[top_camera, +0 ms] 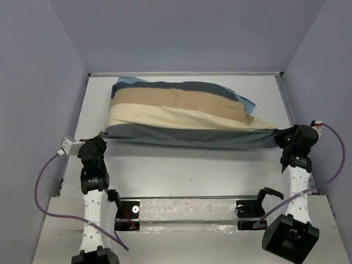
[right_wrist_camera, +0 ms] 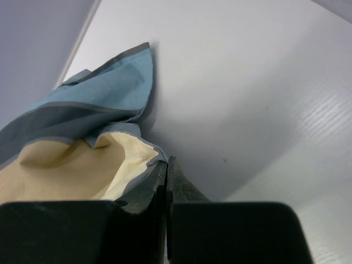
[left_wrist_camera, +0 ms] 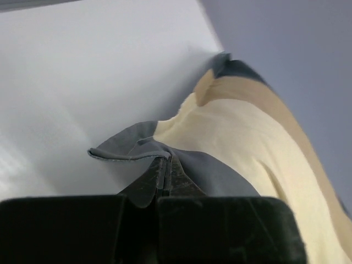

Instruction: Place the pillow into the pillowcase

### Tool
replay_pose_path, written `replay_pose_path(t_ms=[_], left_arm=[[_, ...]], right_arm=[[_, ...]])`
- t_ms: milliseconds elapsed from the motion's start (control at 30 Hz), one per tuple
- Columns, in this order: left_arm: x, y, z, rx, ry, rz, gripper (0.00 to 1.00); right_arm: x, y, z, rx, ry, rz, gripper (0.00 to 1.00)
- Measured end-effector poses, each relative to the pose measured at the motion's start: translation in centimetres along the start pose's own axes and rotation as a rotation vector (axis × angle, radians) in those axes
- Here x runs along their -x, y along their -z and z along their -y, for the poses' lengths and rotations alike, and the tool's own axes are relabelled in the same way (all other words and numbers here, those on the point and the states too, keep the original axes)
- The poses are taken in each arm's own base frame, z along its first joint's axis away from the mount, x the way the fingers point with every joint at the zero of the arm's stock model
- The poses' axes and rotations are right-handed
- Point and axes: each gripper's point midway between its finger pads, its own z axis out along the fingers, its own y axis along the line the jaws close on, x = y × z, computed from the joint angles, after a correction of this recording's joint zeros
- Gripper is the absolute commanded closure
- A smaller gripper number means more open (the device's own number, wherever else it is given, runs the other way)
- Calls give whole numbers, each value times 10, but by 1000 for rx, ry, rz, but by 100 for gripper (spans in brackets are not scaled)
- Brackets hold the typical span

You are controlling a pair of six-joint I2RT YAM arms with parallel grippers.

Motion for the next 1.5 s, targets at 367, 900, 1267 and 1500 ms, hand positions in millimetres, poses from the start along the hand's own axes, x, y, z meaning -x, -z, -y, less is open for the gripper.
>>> replay_pose_path(t_ms=[367, 900, 1267, 1500], left_arm=[[13, 23, -31, 231, -128, -35, 1], [69, 31, 123, -175, -265, 35, 1], [-61, -54, 77, -81, -293, -343, 6], [-109, -24, 38, -110, -231, -443, 100]], right_arm=[[-24, 16, 68, -217, -102, -69, 83], [56, 52, -59, 222, 24, 10, 21], [-67, -36, -119, 359, 239, -484, 49], [-130, -37, -94, 335, 256, -546, 100]])
